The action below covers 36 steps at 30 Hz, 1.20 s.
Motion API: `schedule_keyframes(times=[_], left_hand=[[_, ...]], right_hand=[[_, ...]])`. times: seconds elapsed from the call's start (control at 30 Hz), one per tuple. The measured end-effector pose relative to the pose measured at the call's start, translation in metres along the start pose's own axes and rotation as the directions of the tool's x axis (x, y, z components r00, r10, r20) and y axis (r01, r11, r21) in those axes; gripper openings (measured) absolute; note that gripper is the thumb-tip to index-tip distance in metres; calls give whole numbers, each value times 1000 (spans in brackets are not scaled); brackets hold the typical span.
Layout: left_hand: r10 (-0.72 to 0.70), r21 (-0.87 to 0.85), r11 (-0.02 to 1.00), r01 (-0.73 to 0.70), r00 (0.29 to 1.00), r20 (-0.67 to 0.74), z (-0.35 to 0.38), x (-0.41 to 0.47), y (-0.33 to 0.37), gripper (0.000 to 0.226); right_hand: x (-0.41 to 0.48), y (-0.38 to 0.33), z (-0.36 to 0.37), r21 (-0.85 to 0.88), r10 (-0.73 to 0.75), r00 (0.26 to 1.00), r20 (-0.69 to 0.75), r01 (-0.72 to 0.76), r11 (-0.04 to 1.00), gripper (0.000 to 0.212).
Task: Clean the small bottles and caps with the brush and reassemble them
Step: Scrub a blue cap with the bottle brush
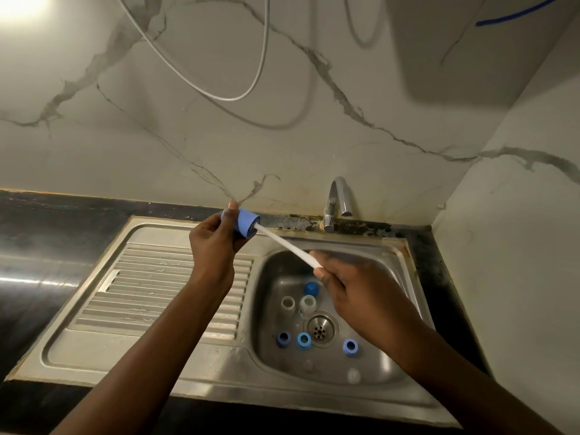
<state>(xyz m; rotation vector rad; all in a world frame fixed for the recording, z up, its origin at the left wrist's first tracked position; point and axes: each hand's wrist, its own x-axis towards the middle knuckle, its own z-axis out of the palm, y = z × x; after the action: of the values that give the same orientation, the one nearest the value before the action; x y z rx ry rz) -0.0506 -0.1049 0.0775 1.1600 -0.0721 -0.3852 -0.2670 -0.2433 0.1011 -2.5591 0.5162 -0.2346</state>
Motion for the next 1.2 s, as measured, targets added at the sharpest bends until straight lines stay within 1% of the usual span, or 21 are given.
schedule_keyframes(times=[0.03,0.07,0.13,0.2,0.27,0.37,0.57,0.63,0.7,0.8,0.87,0.93,1.07,1.13,1.2], left_hand=[[9,7,1000,-9,1000,8,-1,2,2,25],[-5,2,1000,5,1000,7,-3,5,3,26],[-89,-50,995,88,996,-8,-9,14,4,27],[-181,-112,977,180,983,-1,-15,18,1,32],[-215,-133,967,215,976,16,-22,18,-3,40],[-254,-199,948,248,967,-3,-28,17,-2,48],[-337,-319,887,333,941,45,-28,12,-4,55],[-340,-331,877,348,937,83,-23,10,-5,53],[-337,-344,871,350,936,97,-16,7,-8,45],[-347,-393,843,367,930,123,-7,0,-8,32],[-353,-430,818,382,924,151,-1,-5,-5,30],[-361,-441,811,384,922,139,2,-8,-5,28],[-368,-400,832,385,922,123,2,-12,-7,27],[-348,-377,854,360,932,102,-3,-10,-6,27],[-308,-369,874,315,948,80,-14,-2,-2,32]], right_hand=[[-2,0,3,5,13,999,30,-13,1000,42],[-5,-1,6,50,26,997,71,-29,998,40],[-10,-2,10,173,19,988,150,-45,984,36],[-13,-1,10,228,-13,985,173,-27,973,32],[-14,5,7,249,-27,986,167,-16,968,31],[-19,15,3,264,-51,985,166,6,965,30],[-23,19,-6,234,-13,998,61,-1,972,37],[-20,14,-5,238,-15,999,44,5,971,40],[-18,8,-1,241,-23,998,50,10,970,43],[-14,1,5,257,6,998,69,-24,966,43],[-9,-4,8,267,17,997,81,-38,963,42],[-3,-9,7,265,26,996,83,-47,963,41],[8,-16,4,278,67,995,72,-85,957,39],[8,-17,3,293,59,993,98,-85,952,38],[3,-15,3,295,27,991,128,-64,953,38]])
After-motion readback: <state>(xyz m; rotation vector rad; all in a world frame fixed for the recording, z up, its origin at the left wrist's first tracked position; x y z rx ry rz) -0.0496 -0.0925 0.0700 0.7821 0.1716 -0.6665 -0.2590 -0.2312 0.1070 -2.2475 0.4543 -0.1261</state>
